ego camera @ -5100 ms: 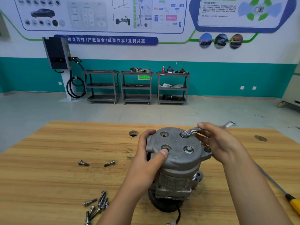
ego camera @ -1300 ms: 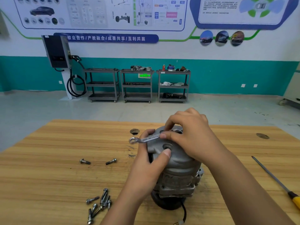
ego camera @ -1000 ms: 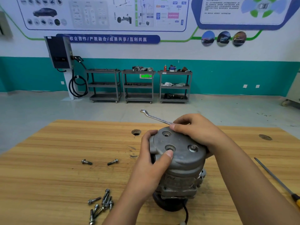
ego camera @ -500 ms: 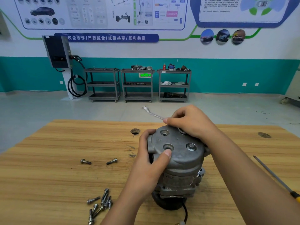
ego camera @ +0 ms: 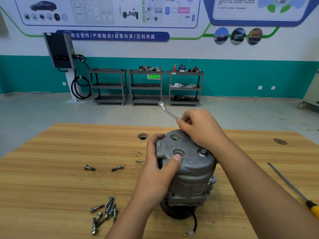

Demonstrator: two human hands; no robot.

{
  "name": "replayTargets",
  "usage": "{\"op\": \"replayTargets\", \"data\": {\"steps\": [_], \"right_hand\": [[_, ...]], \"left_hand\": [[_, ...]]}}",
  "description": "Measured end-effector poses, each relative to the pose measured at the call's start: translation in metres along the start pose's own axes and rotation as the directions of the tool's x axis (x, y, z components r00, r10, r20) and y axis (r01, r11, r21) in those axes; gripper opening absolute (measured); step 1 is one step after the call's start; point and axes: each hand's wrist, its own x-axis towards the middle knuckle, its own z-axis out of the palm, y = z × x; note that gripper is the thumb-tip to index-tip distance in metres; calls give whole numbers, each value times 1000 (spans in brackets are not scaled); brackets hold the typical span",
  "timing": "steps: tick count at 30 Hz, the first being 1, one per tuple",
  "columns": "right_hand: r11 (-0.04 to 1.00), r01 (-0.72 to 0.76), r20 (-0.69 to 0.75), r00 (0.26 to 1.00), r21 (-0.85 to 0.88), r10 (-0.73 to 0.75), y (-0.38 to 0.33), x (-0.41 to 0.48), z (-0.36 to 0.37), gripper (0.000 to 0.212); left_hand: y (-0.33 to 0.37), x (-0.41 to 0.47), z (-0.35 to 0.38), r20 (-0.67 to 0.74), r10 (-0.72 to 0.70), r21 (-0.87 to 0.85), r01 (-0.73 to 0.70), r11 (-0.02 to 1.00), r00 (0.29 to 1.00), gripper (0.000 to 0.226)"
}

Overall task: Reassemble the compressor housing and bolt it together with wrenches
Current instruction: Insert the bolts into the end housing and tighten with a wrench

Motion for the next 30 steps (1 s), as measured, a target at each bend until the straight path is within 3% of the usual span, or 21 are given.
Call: {"op": "replayTargets", "data": {"steps": [2, 5, 9, 12, 14, 16, 19, 22, 24, 26, 28, 30], "right_hand": [[995, 29, -37, 999, 96, -25, 3, -3, -1, 23], [895, 51, -154, 988, 443, 20, 9, -9, -4, 18], [770, 81, -295, 945, 633, 144, 17, -14, -1, 9], [595, 137, -373, 880, 792, 294, 18, -22, 0, 5], [404, 217, -386, 830, 889, 402, 15, -29, -2, 9], [285, 283, -386, 817, 916, 428, 13, -37, -3, 18], [315, 295, -396, 855, 902, 334, 12, -52, -3, 18], [476, 247, -379, 902, 844, 204, 14, -65, 6, 17], [577, 207, -324, 940, 790, 107, 14, -70, 13, 16], [623, 171, -276, 958, 763, 75, 14, -74, 16, 17], [634, 158, -253, 966, 757, 61, 15, -77, 16, 19], [653, 173, -248, 969, 737, 23, 16, -79, 17, 23]], "left_hand": [[0, 1, 3, -2, -9, -7, 9, 1000, 1000, 47], [1, 5, 4, 7, -25, -19, 25, 1000, 1000, 43], [1, 4, -2, 22, -27, -35, 28, 999, 999, 42], [1, 0, -6, 28, -31, -46, 32, 998, 999, 43], [2, -1, -10, 40, -42, -44, 44, 998, 998, 45], [2, -1, -13, 57, -51, -35, 53, 998, 997, 48], [4, -2, -16, 106, -36, 28, 33, 999, 994, 58], [4, 1, -25, 88, -44, 17, 43, 999, 995, 61], [-7, 12, -38, -99, -35, 43, 40, 998, 994, 57], [-27, 30, -57, -323, 8, 260, 81, 962, 946, 32], [-53, 49, -84, -415, -16, 587, 280, 760, 910, 33], [-81, 61, -109, -403, -162, 805, 433, 406, 901, 47]]}}
